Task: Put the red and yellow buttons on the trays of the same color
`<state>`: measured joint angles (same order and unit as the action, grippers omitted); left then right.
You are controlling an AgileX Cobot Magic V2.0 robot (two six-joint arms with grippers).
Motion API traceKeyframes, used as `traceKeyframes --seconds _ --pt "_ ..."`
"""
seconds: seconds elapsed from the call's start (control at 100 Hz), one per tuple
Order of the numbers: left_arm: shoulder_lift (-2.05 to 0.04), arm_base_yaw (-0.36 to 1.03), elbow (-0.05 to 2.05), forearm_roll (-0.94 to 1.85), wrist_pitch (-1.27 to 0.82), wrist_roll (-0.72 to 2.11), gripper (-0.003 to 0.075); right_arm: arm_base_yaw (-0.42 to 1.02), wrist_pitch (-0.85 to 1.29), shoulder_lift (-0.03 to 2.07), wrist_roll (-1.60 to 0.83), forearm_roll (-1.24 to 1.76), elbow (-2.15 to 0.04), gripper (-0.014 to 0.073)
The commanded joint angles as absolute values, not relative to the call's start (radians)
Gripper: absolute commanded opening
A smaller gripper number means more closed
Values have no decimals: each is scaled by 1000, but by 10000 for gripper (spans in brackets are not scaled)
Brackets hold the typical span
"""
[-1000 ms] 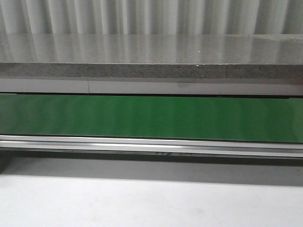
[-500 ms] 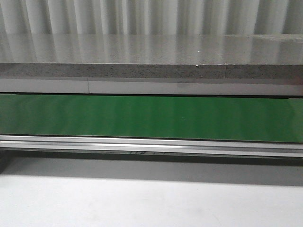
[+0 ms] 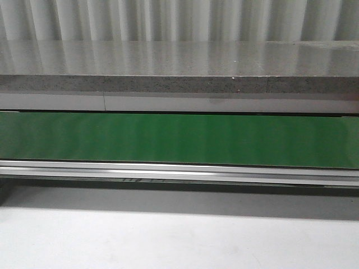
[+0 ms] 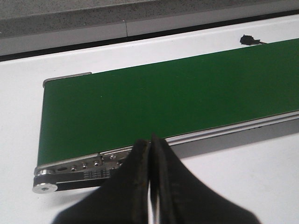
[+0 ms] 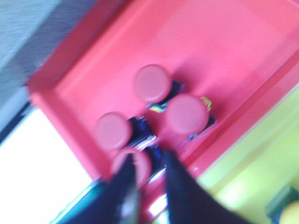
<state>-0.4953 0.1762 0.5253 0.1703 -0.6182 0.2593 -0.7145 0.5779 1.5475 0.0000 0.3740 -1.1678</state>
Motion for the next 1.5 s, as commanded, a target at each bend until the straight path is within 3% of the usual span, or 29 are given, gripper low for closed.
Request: traceKeyframes --seconds 0.0,0.18,0.52,0.77,1.49 --pt "-502 185 553 186 -549 258 -20 -696 611 1445 -25 383 -1198 -64" --pt "-502 185 553 186 -549 258 -20 -603 690 1349 -44 380 -1198 -66" --pt "-502 185 553 186 -549 258 -20 -289 782 1208 -49 258 -1192 -66" --pt "-502 185 553 186 -549 258 -20 -99 729 1069 -154 241 -1078 -66" --pt "-502 185 553 186 -549 258 -20 -58 320 529 -202 232 -539 -65"
